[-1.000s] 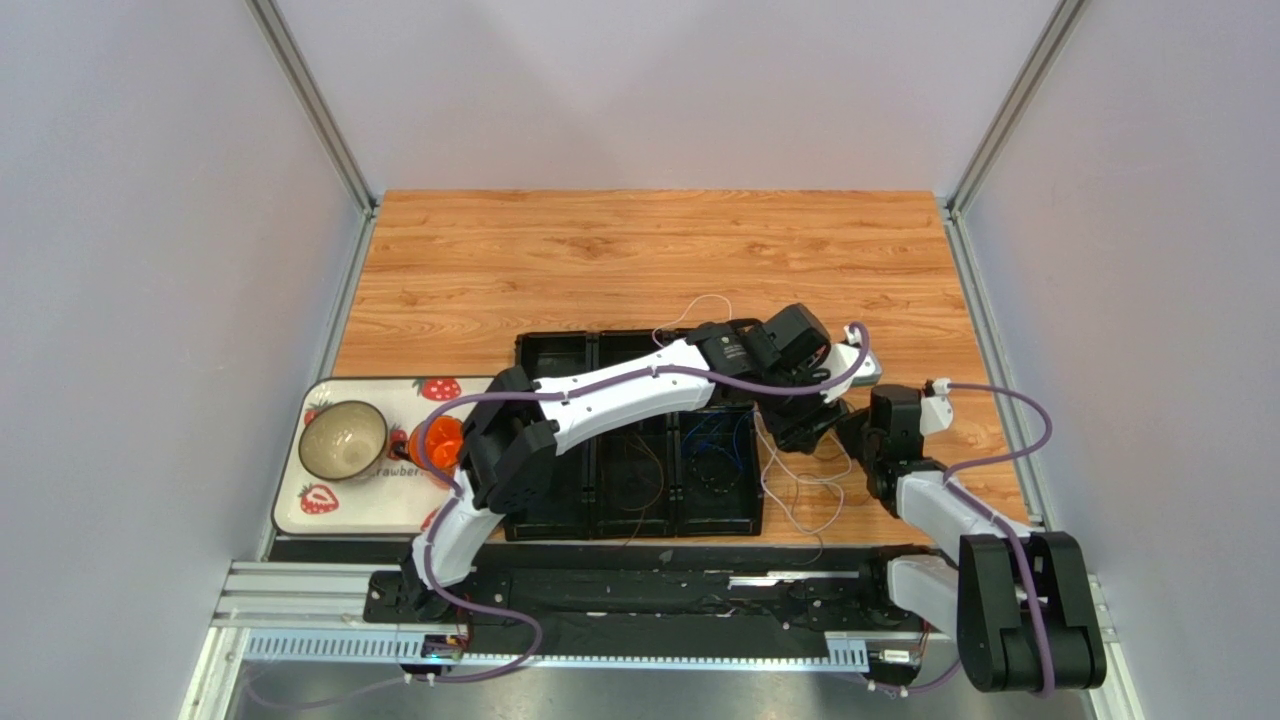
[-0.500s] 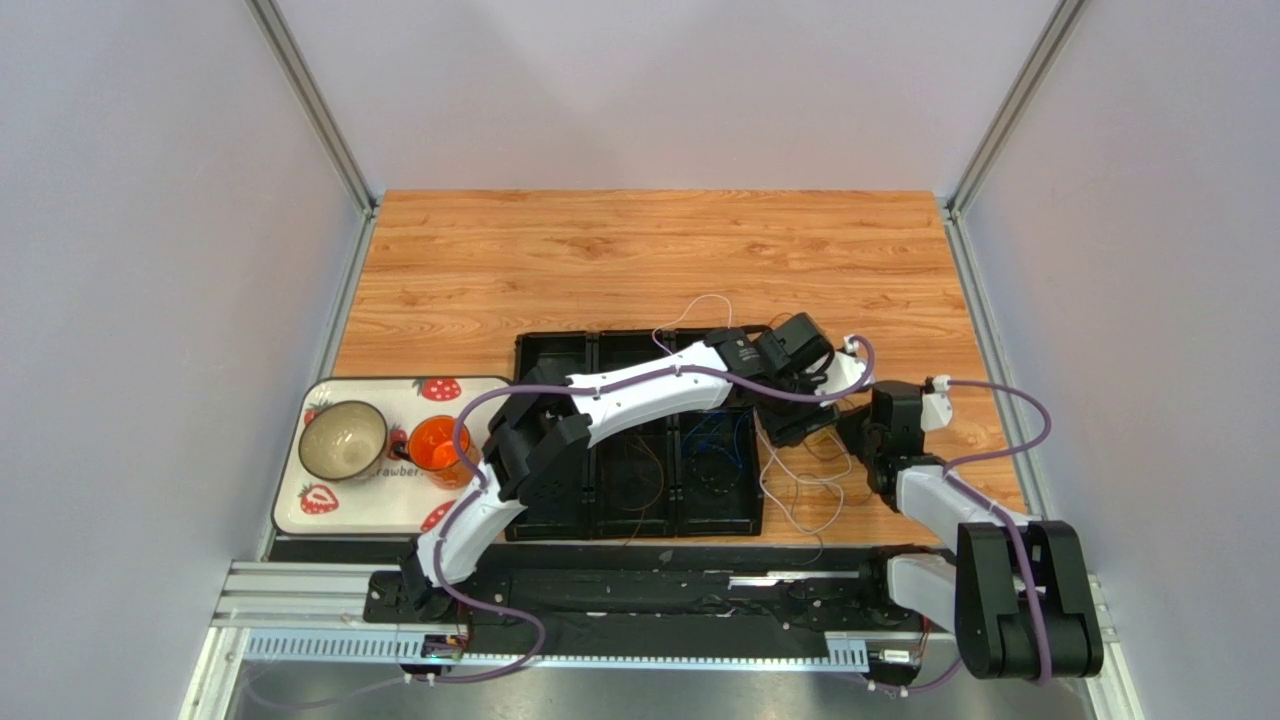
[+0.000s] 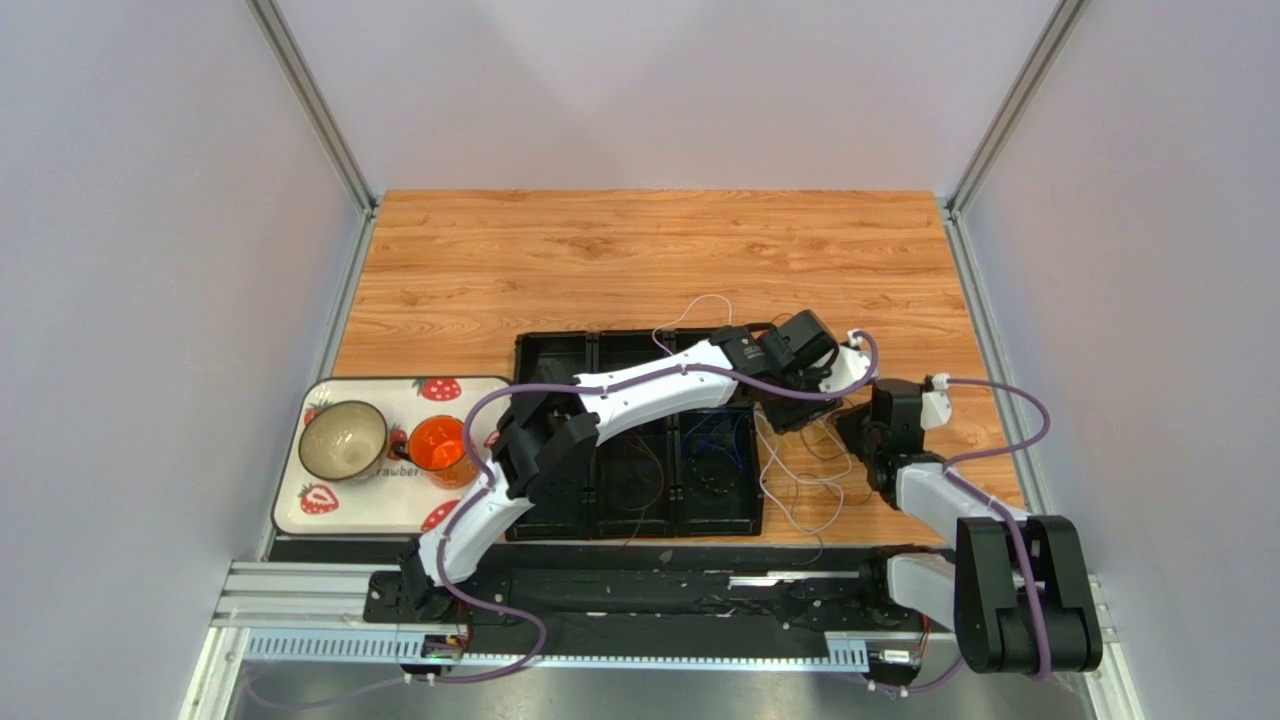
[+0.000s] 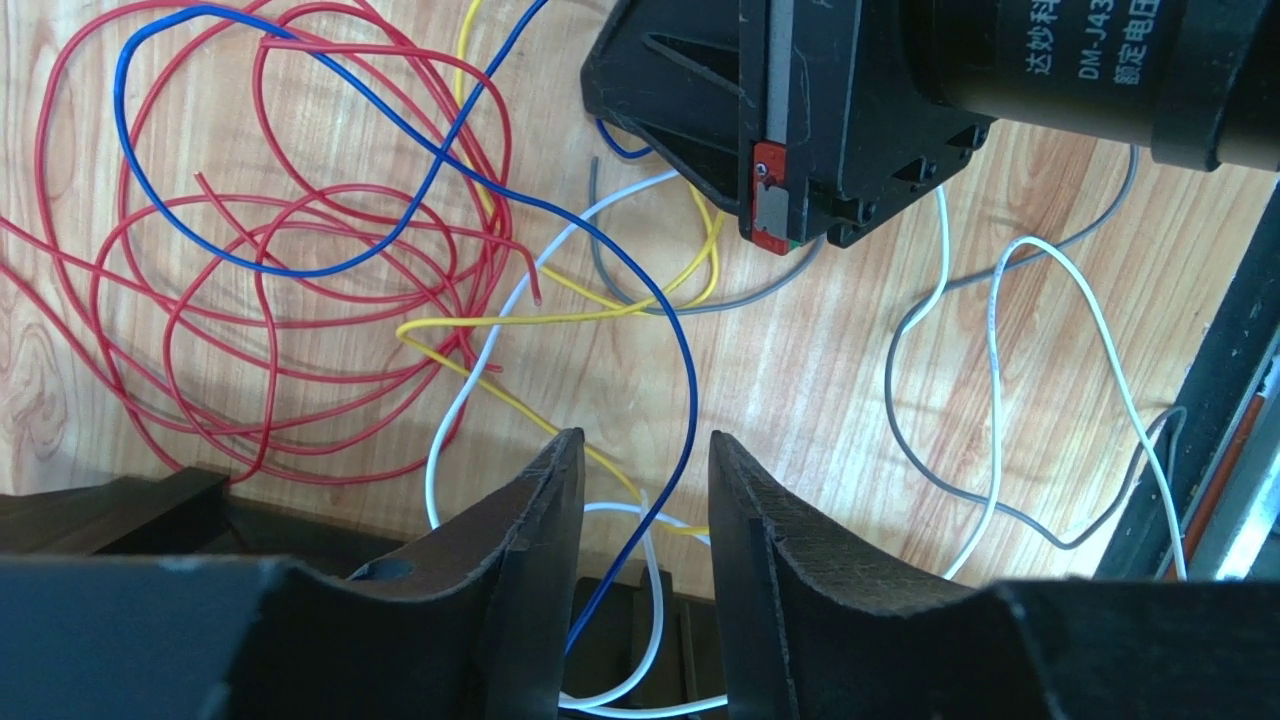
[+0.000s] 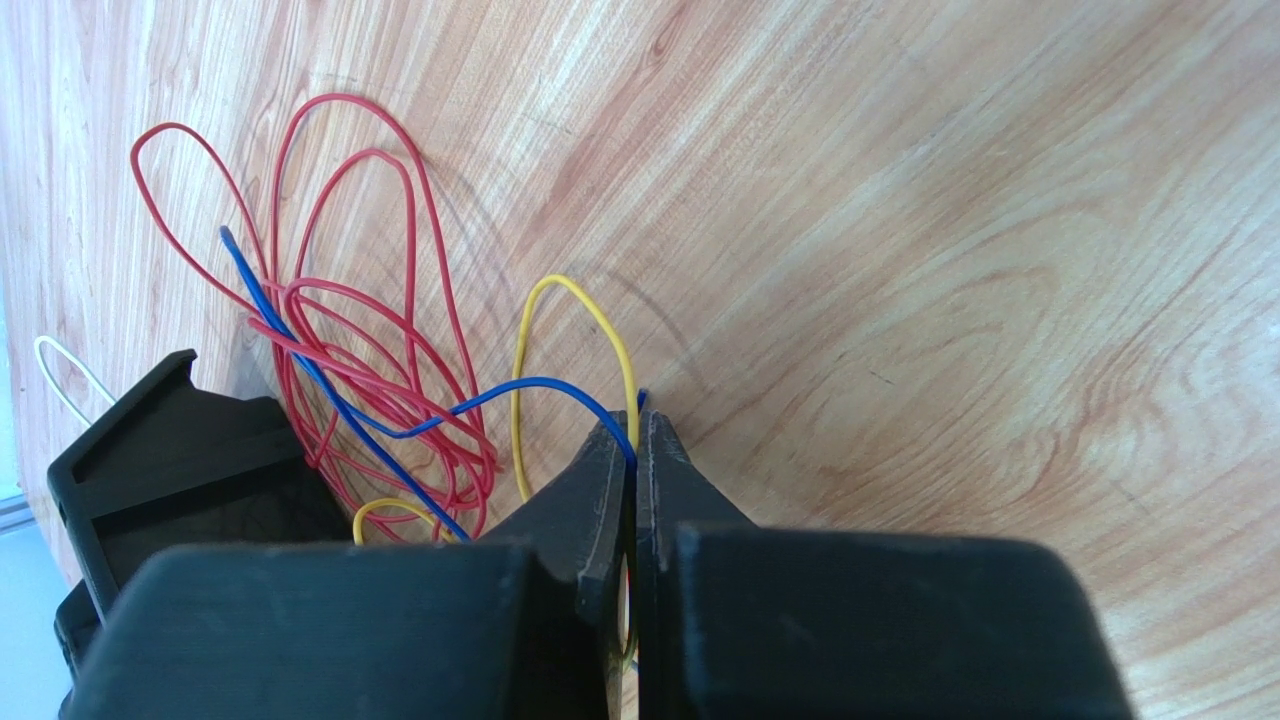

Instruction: Untangle the cables

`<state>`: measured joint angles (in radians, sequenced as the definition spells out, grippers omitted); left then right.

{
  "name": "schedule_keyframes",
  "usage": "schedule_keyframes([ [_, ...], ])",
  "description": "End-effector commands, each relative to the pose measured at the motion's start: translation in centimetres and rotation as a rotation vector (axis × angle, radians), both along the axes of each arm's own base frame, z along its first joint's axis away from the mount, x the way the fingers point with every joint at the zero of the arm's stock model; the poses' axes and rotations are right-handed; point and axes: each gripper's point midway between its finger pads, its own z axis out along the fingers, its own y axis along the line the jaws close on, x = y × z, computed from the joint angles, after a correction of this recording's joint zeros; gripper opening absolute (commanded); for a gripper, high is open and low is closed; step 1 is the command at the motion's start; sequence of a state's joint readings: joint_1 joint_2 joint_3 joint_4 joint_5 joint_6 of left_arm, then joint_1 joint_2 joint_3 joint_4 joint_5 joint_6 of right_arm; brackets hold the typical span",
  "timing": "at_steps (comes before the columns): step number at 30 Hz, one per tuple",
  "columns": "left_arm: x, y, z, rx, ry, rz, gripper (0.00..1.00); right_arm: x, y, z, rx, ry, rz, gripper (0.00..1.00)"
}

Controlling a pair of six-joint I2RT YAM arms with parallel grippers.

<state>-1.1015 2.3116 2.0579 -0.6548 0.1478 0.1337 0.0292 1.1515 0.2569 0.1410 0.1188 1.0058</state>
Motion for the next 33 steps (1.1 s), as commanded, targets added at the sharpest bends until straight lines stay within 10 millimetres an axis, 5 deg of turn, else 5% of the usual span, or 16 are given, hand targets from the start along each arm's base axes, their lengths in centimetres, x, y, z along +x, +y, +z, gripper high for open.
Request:
schedule_keyframes([
  [1,-0.8,-0.4,-0.3,0.013,-0.018,-0.055,0.43,0.2,0.0,-0.1,-0.005,0.015,0.001,0.0],
  [12,-0.5,1.7,-1.5,0.056,-0.05,-0.01,0.51,0.2,0.2,-0.3,0.02,0.021,0.02,0.0],
  [15,-0.4,1.5,-1.5,0.04,-0.059,-0.002,0.45,0.3,-0.4,-0.5,0.038,0.022,0.002,0.0],
  [21,0.0,0.8,-0.8,0.012,-0.066,0.016,0.13,0.3,-0.3,-0.5,0.043,0.019,0.013,0.0],
  [22,0.2,0.6,-0.4,0.003,-0.075,0.027,0.01,0.3,-0.2,-0.4,0.045,0.019,0.015,0.0],
  [27,0.7,0.3,1.8,-0.025,-0.09,0.049,0.0,0.4,-0.1,-0.5,0.046,0.023,0.026,0.0],
  [33,0.7,0.0,7.1,-0.122,-0.09,0.068,0.0,0.5,0.0,-0.5,0.047,0.024,0.034,0.0],
])
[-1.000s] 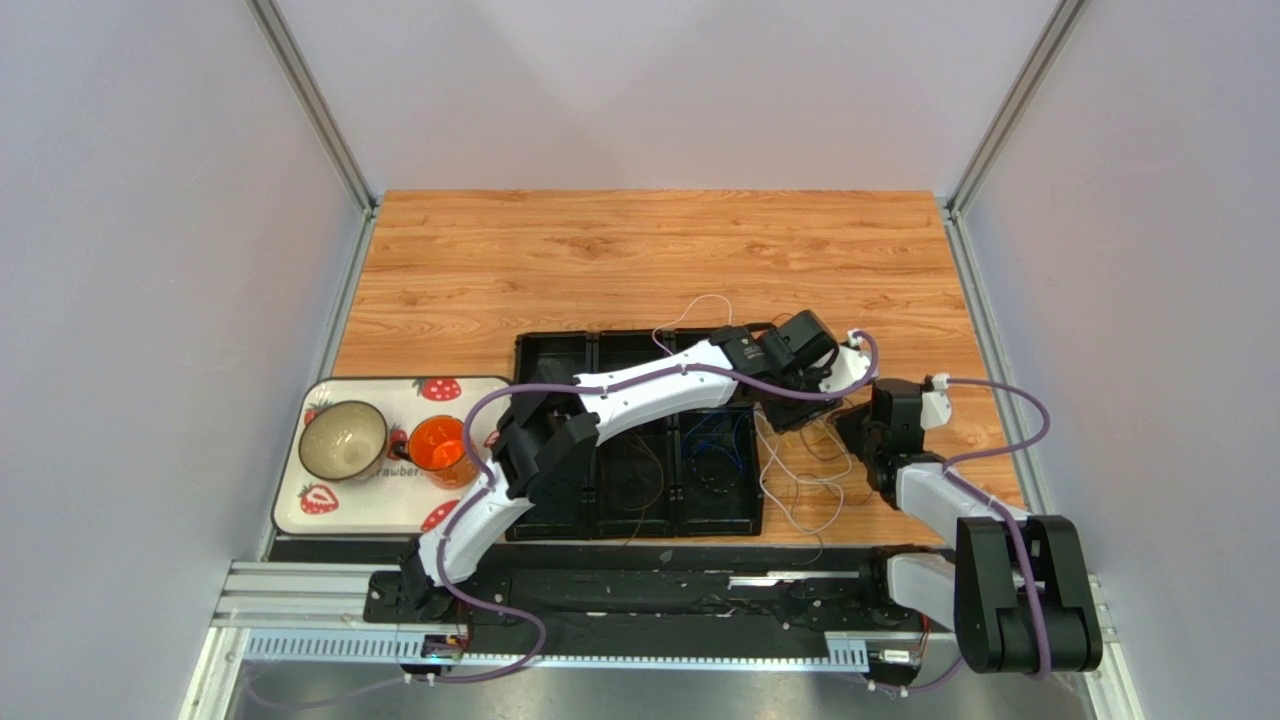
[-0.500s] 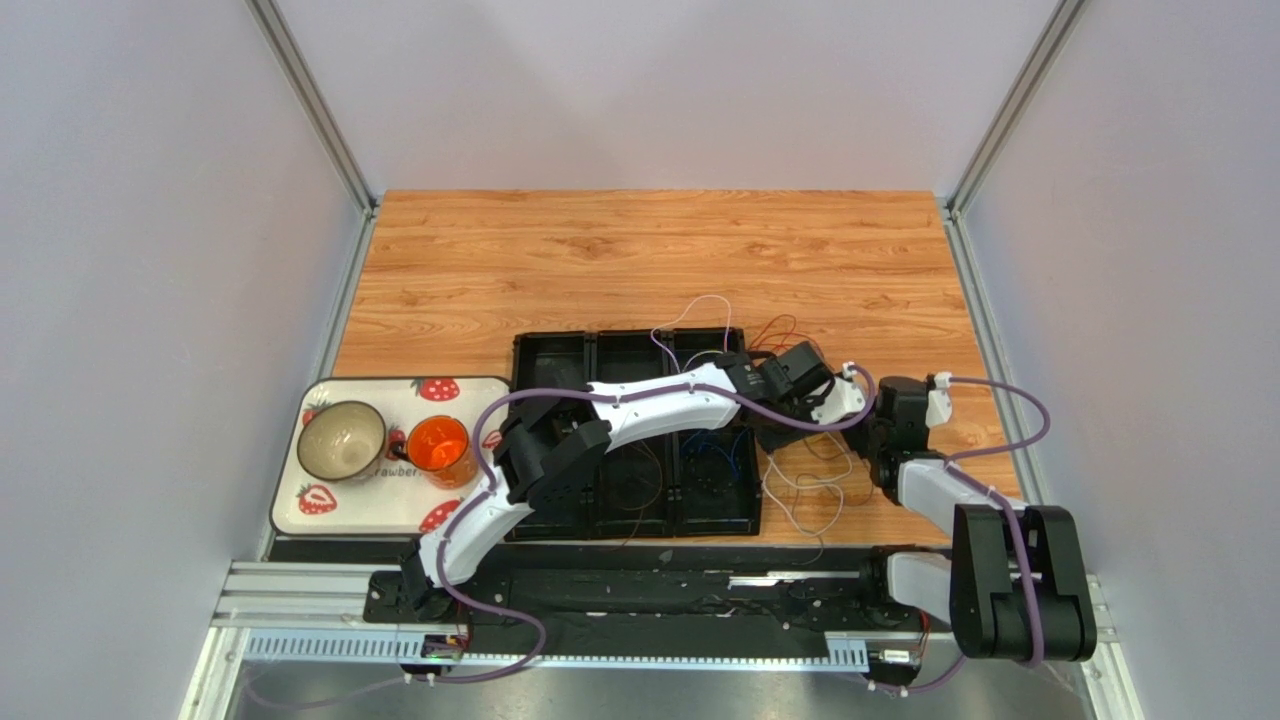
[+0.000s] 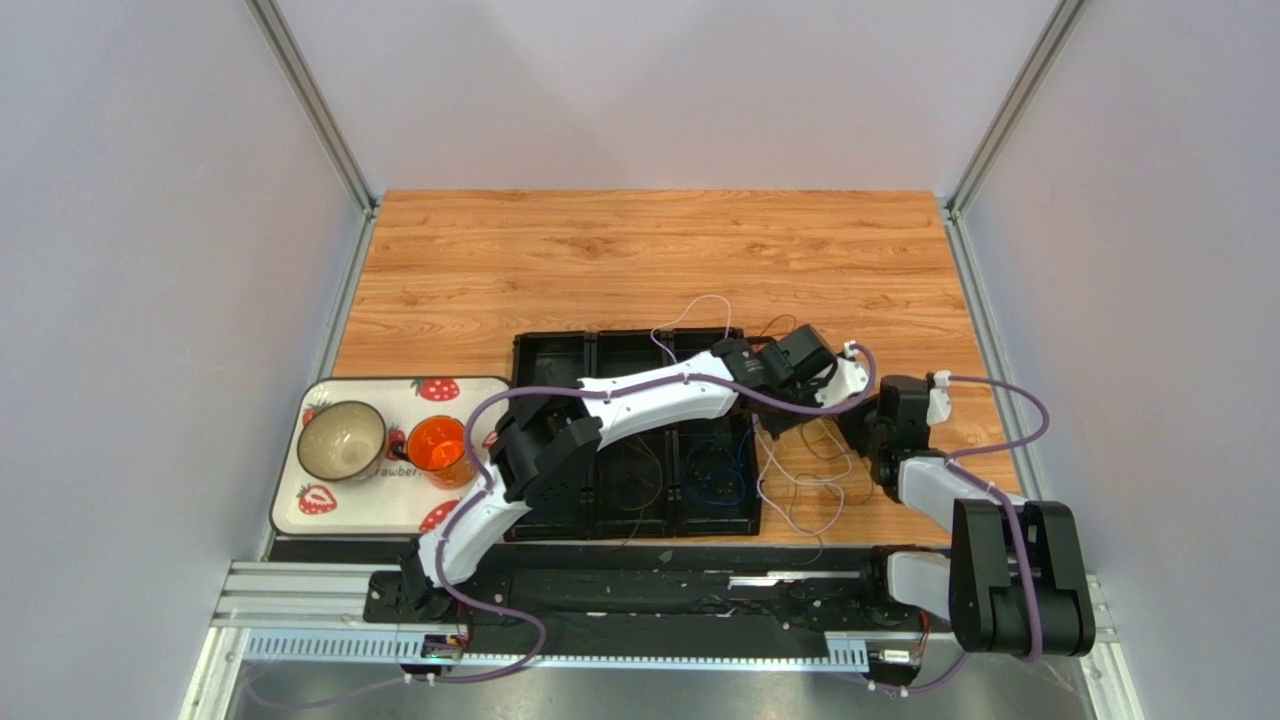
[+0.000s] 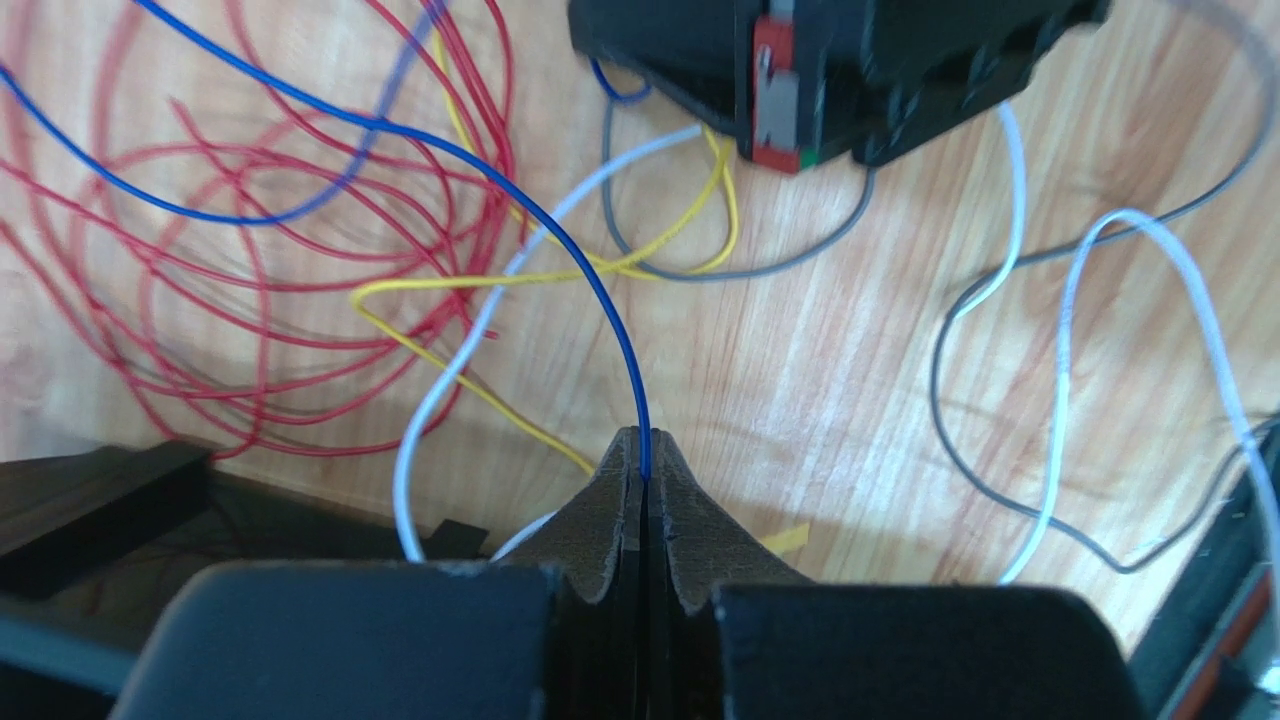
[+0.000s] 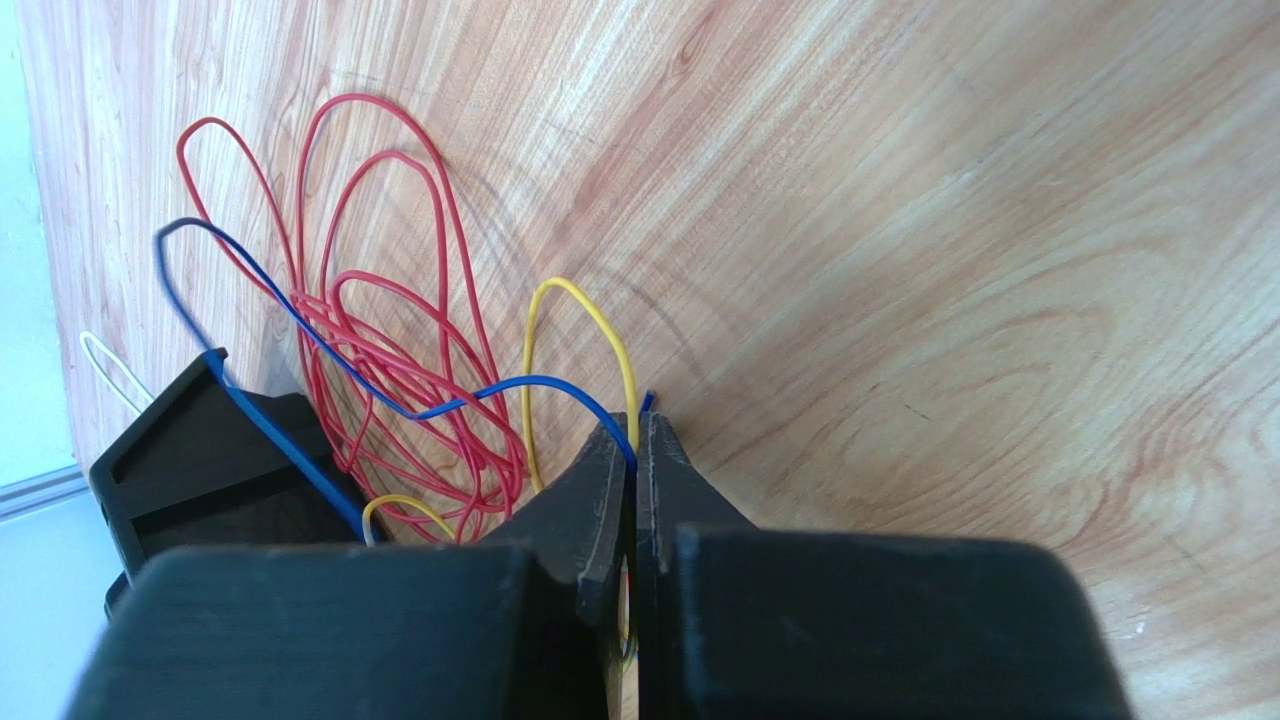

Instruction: Untangle the cables

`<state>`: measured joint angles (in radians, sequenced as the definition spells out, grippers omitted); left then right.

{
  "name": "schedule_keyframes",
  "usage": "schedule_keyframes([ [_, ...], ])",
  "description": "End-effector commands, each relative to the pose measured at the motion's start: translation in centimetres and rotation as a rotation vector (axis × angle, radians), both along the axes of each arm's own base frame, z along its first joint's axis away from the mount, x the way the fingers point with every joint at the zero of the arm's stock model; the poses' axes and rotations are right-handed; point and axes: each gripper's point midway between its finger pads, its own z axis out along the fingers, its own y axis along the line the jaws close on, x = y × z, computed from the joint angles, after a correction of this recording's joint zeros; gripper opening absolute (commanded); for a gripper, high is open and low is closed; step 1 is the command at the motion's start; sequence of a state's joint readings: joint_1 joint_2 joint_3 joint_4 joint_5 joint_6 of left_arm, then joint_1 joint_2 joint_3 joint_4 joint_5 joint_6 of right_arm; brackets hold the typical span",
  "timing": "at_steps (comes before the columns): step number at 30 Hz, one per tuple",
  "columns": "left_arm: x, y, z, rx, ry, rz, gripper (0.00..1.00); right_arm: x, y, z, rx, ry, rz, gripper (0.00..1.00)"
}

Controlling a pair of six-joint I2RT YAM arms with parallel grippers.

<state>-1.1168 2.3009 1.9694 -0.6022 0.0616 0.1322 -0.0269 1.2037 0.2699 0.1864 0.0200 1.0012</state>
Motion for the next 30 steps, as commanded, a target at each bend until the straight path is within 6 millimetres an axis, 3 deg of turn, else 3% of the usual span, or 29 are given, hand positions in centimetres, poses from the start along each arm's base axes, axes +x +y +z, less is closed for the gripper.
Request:
schedule_keyframes([
  [1,0.3,-1.1,9.9,-0.2,-0.013,0.021,0.0,-0.2,0.0,-0.5,-0.011,0.029,0.014,0.0],
  [11,1.3,1.5,18.0,-0.39,0.067,0.12,0.0,-0.2,0.0,-0.6,-0.012,0.032,0.015,0.0],
  [14,1.3,3.6,22.1,-0.447,0.014,0.15,0.0,-0.2,0.0,-0.7,-0.013,0.033,0.016,0.0],
  [16,1.3,4.7,23.5,-0.462,-0.017,0.168,0.0,-0.2,-0.1,-0.7,-0.013,0.033,0.014,0.0],
  [19,0.8,6.4,27.1,-0.542,-0.069,0.187,0.0,-0.2,0.0,-0.6,-0.012,0.032,0.015,0.0],
  [23,-0.8,9.0,31.8,-0.66,-0.103,0.194,0.0,-0.2,-0.1,-0.7,-0.014,0.037,0.015,0.0],
  [25,-1.1,10.1,33.5,-0.708,-0.137,0.211,0.0,-0.2,-0.1,-0.8,-0.014,0.039,0.015,0.0],
  [28,-2.1,13.5,36.6,-0.784,-0.203,0.249,0.0,-0.2,-0.1,-0.8,-0.015,0.042,0.016,0.0],
  [30,-2.3,14.9,37.5,-0.801,-0.234,0.267,0.0,-0.2,0.0,-0.9,-0.014,0.046,0.017,0.0],
])
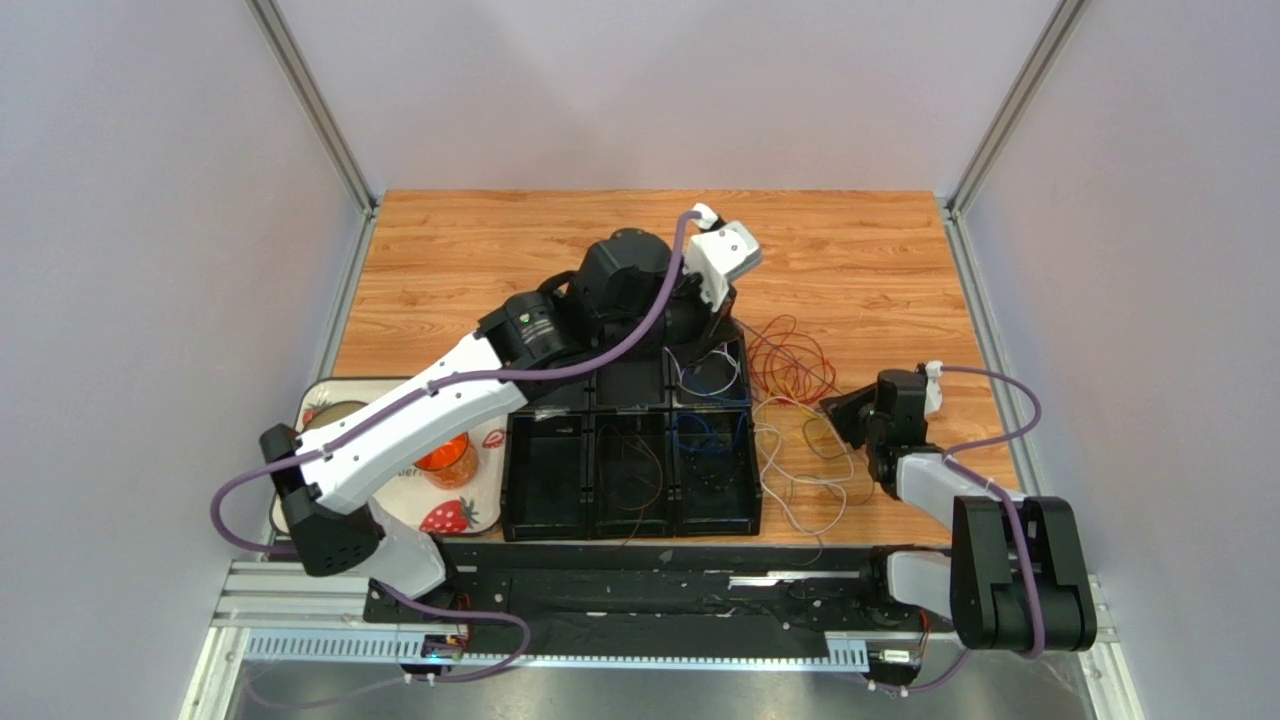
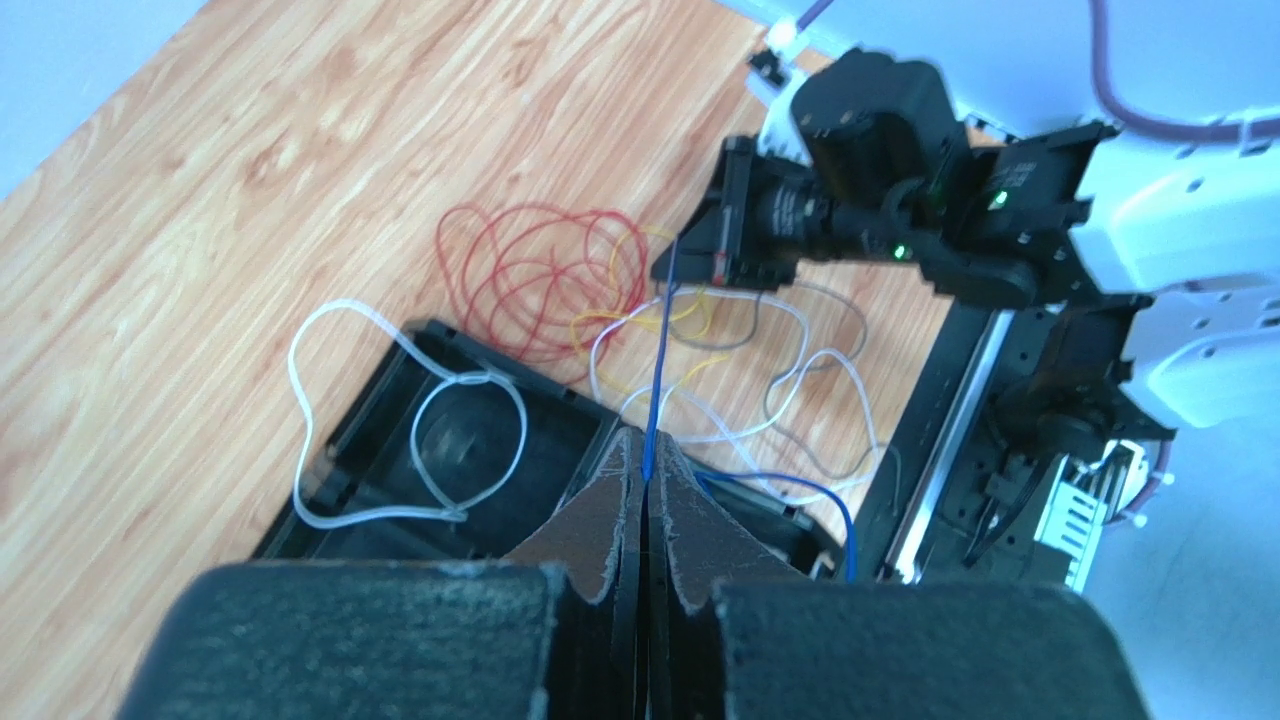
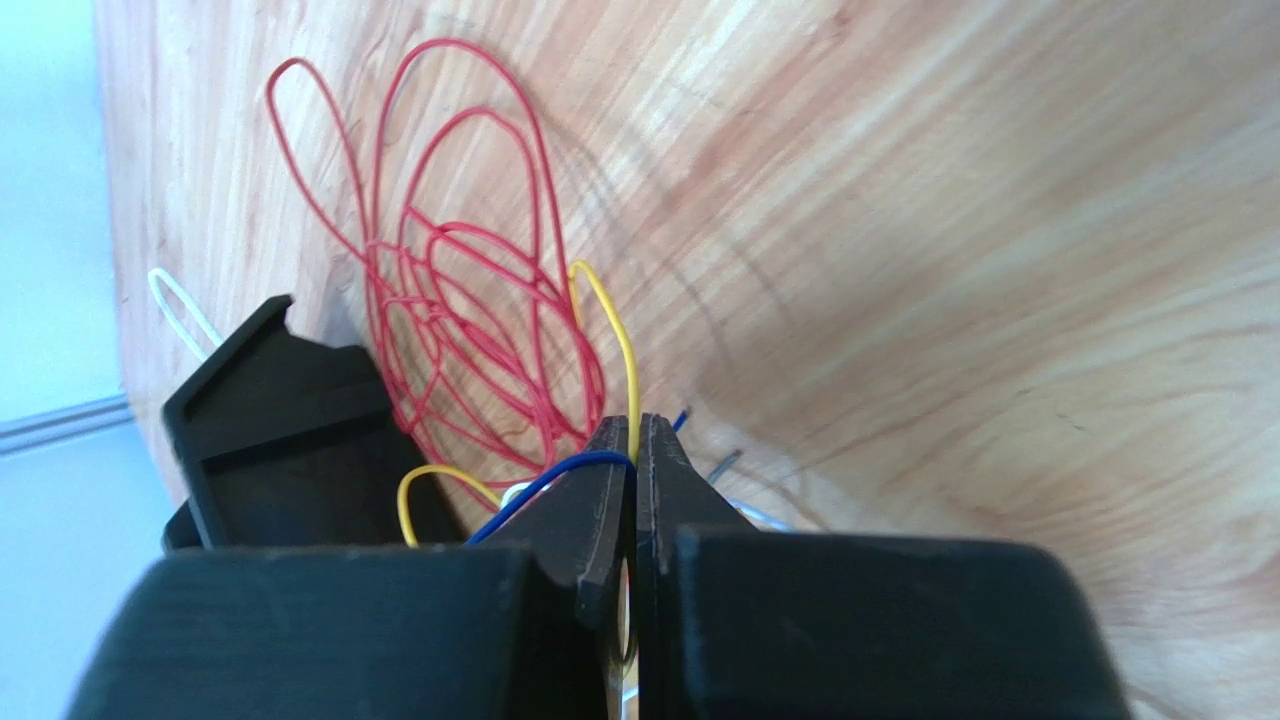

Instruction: Untangle the cables

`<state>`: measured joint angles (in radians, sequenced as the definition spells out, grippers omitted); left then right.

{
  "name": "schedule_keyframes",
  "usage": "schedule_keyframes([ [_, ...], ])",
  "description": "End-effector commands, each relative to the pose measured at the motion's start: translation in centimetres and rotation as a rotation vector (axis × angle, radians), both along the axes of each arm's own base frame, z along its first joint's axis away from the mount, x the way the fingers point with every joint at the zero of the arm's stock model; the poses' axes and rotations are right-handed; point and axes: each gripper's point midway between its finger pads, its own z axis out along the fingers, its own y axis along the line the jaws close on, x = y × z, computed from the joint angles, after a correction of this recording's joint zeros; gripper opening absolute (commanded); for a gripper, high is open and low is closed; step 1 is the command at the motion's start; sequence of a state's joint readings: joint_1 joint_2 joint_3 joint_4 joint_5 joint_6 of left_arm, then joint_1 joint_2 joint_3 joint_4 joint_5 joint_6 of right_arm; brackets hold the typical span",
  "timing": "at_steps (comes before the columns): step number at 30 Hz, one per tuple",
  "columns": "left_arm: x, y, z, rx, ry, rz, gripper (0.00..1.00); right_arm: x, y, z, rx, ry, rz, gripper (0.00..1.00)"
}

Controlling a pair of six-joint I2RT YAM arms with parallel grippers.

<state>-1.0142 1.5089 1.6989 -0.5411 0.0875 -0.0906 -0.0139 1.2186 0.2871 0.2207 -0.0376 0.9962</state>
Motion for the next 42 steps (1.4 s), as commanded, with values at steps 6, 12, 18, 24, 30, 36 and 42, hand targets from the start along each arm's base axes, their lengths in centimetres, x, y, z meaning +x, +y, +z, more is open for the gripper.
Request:
schedule_keyframes([
  [6,-1.6,7.3,10.5,-0.258,-0.194,0.134,0.0,-0.8,-0.4,-1.4,-0.024,0.063,0.015,0.12],
  [12,-2.2,8.4,11.8,-0.278,-0.214,0.135,0.0,-0.8,-0.2,-1.1,-0.023,0.044,0.031,0.53],
  [18,-2.7,8.4,12.3,-0.294,-0.212,0.117,0.0,-0.8,-0.2,-1.1,-0.023,0.045,0.029,0.53],
  [24,-2.7,8.0,13.4,-0.31,-0.225,0.098,0.0,-0.7,-0.2,-1.3,-0.022,0.056,0.033,0.5],
  [30,-2.8,7.0,13.7,-0.321,-0.212,0.069,0.0,-0.6,0.0,-1.4,-0.018,0.06,0.042,0.47],
  [36,-2.8,6.2,12.7,-0.324,-0.182,0.058,0.0,-0.6,0.1,-1.5,-0.016,0.063,0.046,0.46],
  [42,-2.6,4.3,11.2,-0.321,-0.14,0.019,0.0,-0.6,0.1,-1.5,-0.015,0.066,0.048,0.44],
])
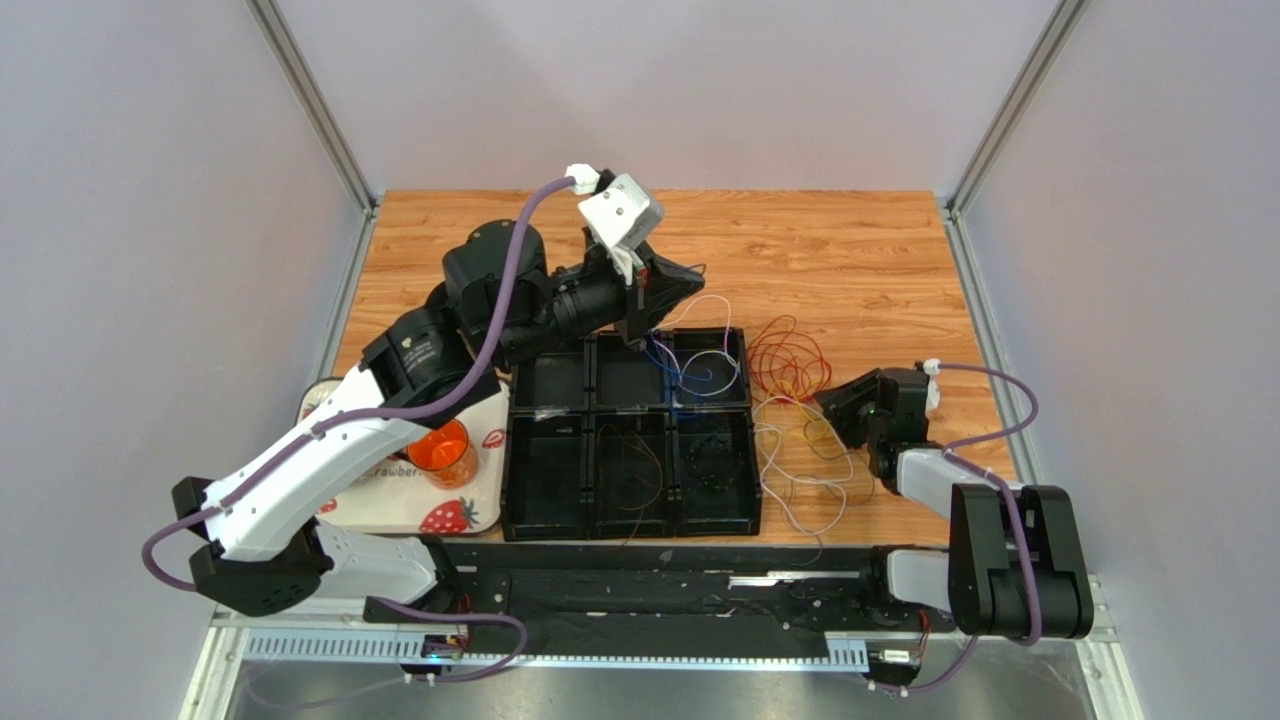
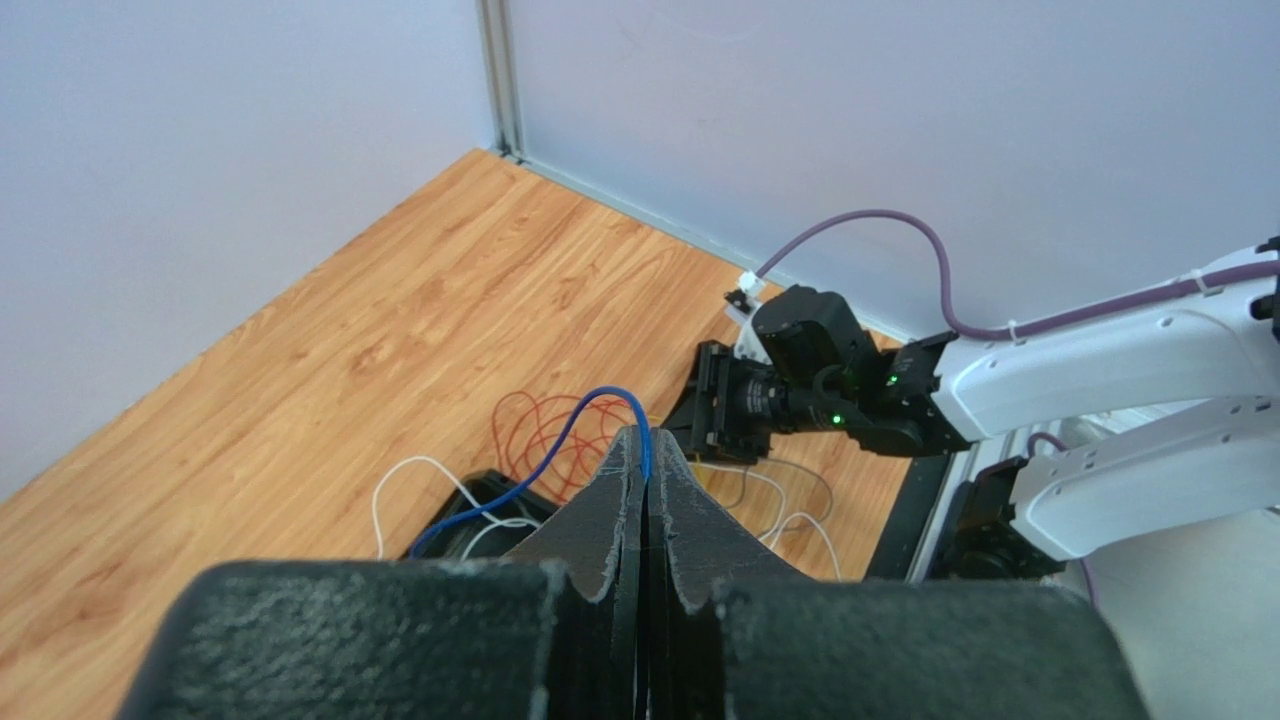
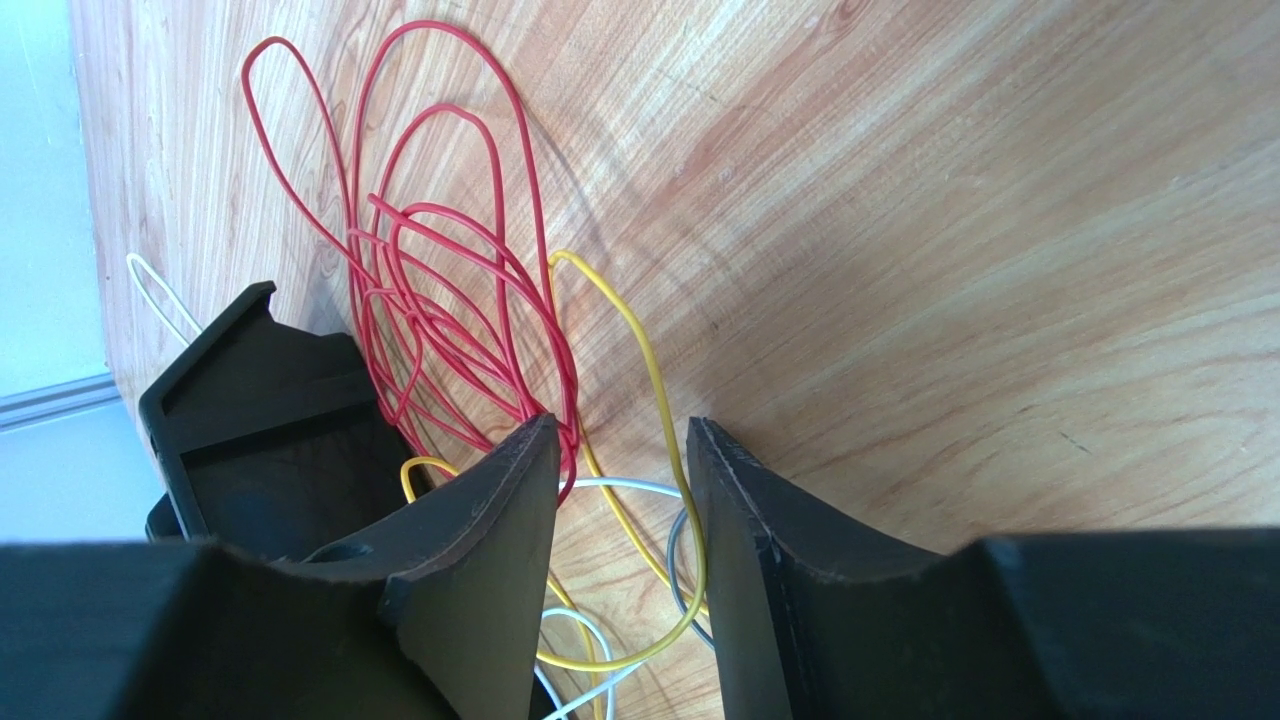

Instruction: Untangle the cables

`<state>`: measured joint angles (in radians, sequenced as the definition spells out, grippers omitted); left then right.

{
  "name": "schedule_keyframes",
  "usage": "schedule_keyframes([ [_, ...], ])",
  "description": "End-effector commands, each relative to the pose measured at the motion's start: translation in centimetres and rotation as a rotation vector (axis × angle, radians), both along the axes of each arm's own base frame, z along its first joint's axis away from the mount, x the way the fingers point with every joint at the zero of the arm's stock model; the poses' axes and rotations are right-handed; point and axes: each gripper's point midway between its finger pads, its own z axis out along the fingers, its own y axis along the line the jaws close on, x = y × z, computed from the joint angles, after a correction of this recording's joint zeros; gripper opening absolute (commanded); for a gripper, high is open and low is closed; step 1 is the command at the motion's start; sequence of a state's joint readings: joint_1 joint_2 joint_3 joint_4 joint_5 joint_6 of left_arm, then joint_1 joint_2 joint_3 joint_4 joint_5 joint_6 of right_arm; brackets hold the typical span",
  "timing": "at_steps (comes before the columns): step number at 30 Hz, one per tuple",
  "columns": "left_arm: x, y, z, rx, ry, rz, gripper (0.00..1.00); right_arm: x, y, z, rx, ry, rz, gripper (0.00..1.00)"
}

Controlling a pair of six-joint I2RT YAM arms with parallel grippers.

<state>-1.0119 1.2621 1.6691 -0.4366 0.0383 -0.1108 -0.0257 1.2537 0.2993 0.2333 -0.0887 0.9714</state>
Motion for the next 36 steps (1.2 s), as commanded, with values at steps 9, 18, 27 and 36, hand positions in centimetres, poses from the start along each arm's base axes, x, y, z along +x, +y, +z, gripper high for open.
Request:
schedule_keyframes([
  [9,0.0,-4.5,-3.3,-0.015,0.089,-0.103,0.0,-0.7,-0.3,-1.2,-0.028,0.055,0.008,0.43],
  [18,-0.6,-4.9,-4.0,-0.011,0.106,-0.119,0.0,-0.6,-0.3,-1.3,-0.026,0.056,0.01,0.41],
  [27,-1.1,-5.9,-3.7,-0.006,0.104,-0.15,0.0,-0.7,-0.3,-1.4,-0.025,0.061,0.011,0.4],
  [36,-0.9,-6.5,-9.0,0.018,0.198,-0.132,0.0,-0.6,-0.2,-1.3,-0.026,0.059,0.017,0.4],
])
